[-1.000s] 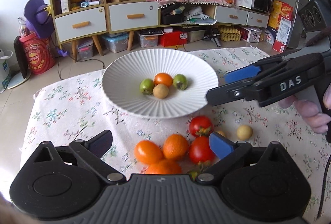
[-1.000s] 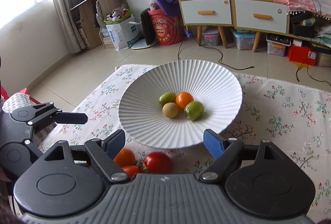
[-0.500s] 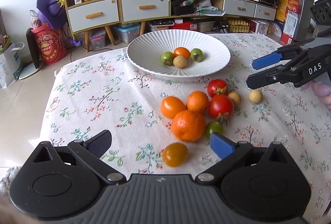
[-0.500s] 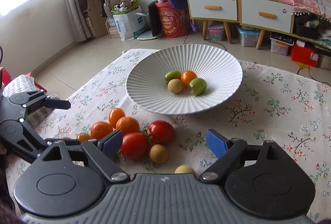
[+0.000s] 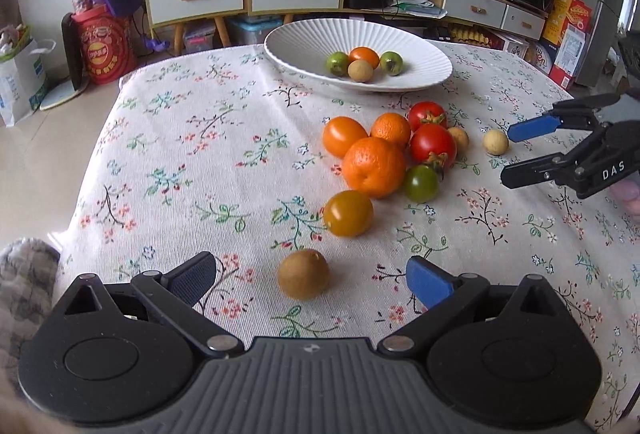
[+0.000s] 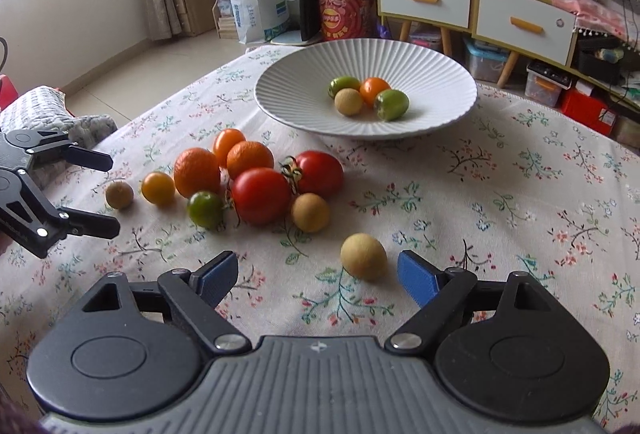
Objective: Organize fruits
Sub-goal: 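Withdraw both grippers from the bowl back toward the remaining fruits, then grasp the brown kiwi with the left gripper while the right gripper grasps a yellow potato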
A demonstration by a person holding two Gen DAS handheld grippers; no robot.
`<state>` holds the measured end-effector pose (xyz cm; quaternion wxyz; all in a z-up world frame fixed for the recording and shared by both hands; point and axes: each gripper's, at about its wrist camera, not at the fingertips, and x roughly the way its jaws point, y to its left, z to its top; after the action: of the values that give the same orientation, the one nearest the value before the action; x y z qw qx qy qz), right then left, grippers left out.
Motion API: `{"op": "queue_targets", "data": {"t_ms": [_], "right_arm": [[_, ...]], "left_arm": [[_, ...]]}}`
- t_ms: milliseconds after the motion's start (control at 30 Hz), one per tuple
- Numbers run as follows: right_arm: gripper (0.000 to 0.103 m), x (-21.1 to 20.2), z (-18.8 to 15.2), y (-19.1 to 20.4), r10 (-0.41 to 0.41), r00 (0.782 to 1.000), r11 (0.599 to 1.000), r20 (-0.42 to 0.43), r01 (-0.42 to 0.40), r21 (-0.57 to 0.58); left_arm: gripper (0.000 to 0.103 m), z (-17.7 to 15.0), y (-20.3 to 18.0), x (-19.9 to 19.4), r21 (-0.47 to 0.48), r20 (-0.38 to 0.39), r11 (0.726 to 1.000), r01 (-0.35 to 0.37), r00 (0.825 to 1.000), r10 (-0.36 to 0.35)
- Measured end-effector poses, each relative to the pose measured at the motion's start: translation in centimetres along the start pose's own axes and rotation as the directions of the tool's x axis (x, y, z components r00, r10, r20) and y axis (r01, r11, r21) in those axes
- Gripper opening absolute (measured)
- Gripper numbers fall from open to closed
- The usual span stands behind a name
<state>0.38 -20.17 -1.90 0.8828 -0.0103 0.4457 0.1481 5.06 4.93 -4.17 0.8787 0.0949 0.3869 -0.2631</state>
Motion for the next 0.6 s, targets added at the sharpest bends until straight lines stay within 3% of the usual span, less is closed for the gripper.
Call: {"op": "queue_targets", "data": {"t_ms": [200, 600], "right_arm": [[0.076, 0.27, -0.39, -0.26, -0.017, 1.000, 1.000, -0.007, 0.017, 0.017], [0.058, 0.14, -0.36, -0.63, -0.038, 0.999, 0.998, 0.015, 0.037, 0.044]], "left_arm": [[0.096, -0.70, -0.22, 0.41, -0.014, -0.031, 1.000, 0.006, 0.999, -0.006], [0.061, -0.52, -0.59, -0.11, -0.003, -0.014, 1.000, -0.008, 1.000, 0.008]]}}
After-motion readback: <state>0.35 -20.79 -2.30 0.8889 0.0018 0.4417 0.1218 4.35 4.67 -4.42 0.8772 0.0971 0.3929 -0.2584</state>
